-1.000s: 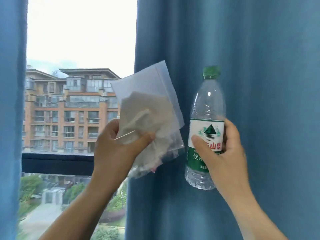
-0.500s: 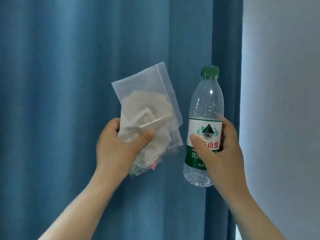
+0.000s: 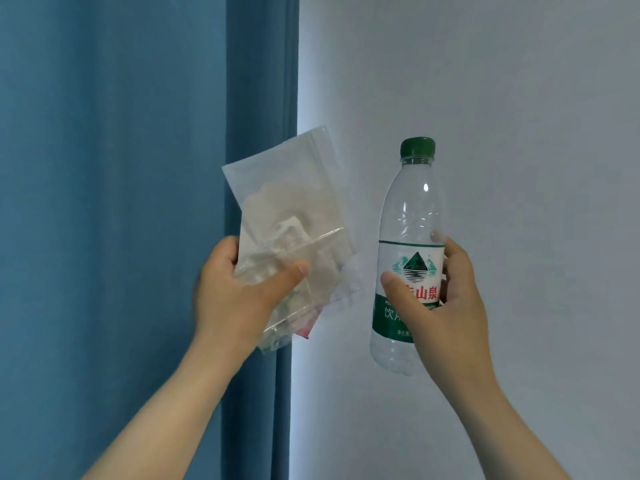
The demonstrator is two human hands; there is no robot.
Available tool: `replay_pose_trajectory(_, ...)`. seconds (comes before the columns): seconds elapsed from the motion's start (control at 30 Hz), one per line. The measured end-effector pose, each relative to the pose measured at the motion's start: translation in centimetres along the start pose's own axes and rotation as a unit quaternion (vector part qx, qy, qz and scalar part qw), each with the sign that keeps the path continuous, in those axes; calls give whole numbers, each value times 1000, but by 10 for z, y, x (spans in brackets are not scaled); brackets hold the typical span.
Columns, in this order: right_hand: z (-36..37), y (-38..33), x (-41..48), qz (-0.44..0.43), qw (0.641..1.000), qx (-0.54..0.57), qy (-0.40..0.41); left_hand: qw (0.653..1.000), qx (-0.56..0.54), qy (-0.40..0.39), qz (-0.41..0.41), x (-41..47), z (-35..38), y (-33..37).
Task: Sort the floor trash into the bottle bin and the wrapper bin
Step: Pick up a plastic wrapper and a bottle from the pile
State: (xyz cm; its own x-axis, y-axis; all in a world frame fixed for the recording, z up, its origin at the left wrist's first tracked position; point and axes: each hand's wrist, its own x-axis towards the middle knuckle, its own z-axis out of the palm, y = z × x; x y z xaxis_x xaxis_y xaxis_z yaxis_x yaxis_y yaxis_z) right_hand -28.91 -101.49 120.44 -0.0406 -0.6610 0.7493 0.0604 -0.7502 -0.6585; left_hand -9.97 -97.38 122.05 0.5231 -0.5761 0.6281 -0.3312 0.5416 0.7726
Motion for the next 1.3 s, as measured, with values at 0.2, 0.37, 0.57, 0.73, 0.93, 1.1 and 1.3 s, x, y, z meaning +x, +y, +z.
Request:
replay_pose_trajectory(0.2,-18,33,5,14,995,-79,63,995,-57,-74,-31,16,49,-49)
replay_pose_trajectory(0.37,-8,64,1,33,986,-127,108,987,-61,-136,-59,37,65,-98)
replay_pose_trajectory(0.57,1,118,-10,81,973,-174,129,977,-68,-173,-102,46,88,-161)
replay_pose_trajectory(0.73,-8,175,-15,133,958,-211,140,968,-51,-199,-142,44,119,-222)
replay_pose_trajectory(0.93,-35,261,-15,214,940,-234,124,961,-13,-207,-180,34,171,-303)
replay_pose_trajectory(1.1,-69,339,-8,282,928,-222,96,954,33,-214,-206,21,227,-364)
replay_pose_trajectory(1.3,-94,438,-14,355,904,-235,53,926,96,-213,-296,-8,260,-449)
